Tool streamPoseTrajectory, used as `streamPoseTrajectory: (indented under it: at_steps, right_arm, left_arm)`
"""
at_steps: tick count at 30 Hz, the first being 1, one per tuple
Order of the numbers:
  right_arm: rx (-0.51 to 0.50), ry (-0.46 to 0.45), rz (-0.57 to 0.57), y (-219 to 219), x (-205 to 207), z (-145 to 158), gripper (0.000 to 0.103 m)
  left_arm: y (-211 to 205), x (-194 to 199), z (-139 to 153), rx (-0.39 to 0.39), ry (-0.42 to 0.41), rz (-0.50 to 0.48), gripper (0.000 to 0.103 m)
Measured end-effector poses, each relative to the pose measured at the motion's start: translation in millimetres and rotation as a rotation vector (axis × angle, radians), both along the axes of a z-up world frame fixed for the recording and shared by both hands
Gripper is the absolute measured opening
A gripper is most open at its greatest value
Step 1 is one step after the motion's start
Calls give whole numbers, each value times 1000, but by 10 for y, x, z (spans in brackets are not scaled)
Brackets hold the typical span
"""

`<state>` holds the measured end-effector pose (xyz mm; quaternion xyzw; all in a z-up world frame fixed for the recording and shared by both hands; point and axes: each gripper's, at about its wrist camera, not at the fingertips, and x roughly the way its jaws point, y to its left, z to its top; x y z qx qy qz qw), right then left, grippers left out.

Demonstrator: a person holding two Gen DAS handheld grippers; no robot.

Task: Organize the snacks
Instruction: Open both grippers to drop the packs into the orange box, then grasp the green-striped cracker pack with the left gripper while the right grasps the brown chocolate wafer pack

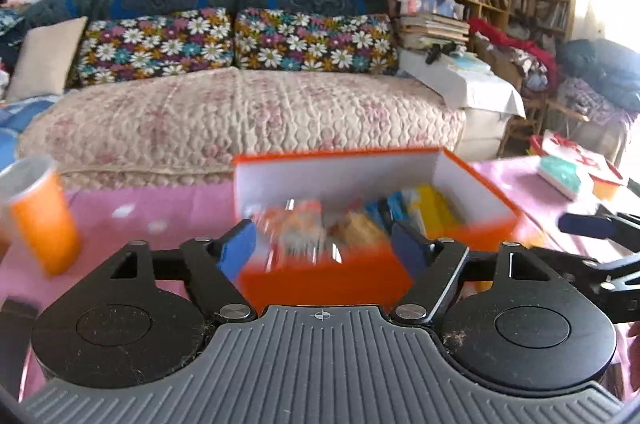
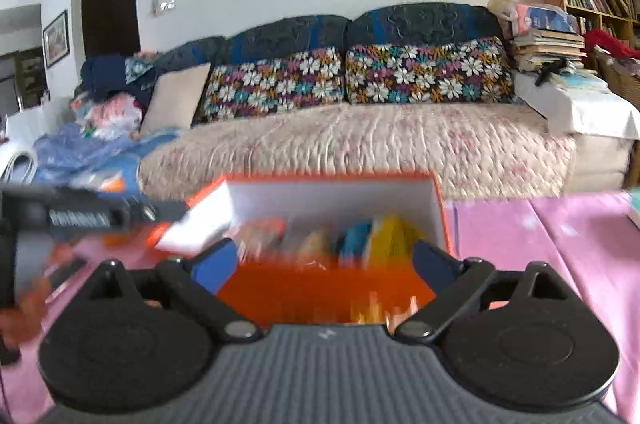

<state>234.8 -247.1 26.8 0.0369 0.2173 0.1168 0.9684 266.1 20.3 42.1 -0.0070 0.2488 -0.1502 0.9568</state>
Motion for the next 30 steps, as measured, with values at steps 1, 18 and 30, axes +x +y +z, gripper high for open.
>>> streamPoseTrajectory:
  at_steps: [1,18,30]
  right_arm:
    - [-7,15,-11,-25,-218,-39,93]
    - [112,132,-223,-388,-1899,-487,93]
    - [268,133,-297,-869,-1969,-741,93]
  left_arm:
    - [47,-192,-28,1,12,-2,66]
    - [-354,-1553,-616,38,246,36,73]
    - [-962,-924,-936,132,280,110,48]
